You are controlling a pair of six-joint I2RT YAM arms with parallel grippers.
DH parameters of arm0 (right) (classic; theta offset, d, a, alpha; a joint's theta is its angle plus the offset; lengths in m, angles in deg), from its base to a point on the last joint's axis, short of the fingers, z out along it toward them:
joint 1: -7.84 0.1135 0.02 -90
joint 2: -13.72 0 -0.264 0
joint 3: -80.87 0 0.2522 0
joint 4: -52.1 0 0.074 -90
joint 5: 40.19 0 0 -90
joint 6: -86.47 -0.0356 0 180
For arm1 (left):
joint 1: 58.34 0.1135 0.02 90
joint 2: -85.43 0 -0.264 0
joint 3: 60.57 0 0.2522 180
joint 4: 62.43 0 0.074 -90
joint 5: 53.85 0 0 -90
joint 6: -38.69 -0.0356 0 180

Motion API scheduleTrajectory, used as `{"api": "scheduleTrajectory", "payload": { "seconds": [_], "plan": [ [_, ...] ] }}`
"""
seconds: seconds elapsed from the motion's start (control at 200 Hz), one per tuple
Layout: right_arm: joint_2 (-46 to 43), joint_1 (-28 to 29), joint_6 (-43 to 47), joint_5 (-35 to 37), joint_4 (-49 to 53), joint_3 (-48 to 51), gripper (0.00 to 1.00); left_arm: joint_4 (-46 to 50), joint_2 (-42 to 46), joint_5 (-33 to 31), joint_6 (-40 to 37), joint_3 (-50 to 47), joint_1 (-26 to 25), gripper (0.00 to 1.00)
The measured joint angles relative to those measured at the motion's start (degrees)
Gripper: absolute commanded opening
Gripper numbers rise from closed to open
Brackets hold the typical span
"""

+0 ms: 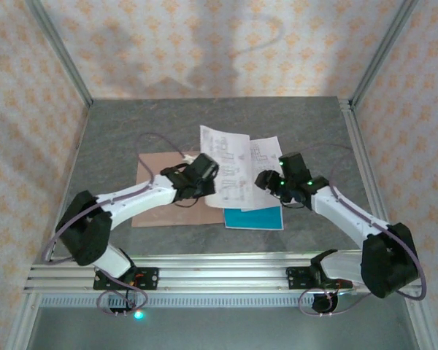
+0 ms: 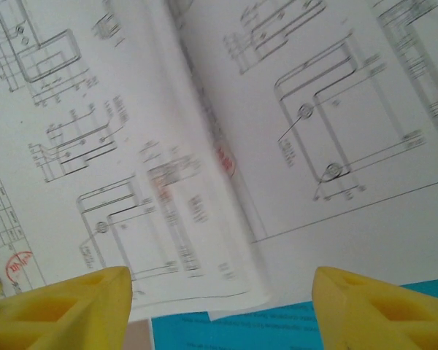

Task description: Put the files into the folder

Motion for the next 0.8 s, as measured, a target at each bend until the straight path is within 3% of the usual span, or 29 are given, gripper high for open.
{"api": "scheduleTrajectory", "payload": {
  "seconds": [0.205,0.365,0.801],
  "plan": [
    [5.81,5.92,-1.55,0.09,-2.64,-1.29,0.65,6.19,6.54,-0.68,-5.97,-6.99,5.86,0.00],
    [12.11,8.96,-3.93,-1.99,-10.16,-1.81,0.62,8.22,8.15,-0.90,-9.27,-9.79,9.79,0.00],
    [30.51,11.50,-6.03,-5.66,-18.05,-17.49,0.54,8.70,4.31,-2.47,-14.67,-9.51,11.37,0.00]
  ]
}}
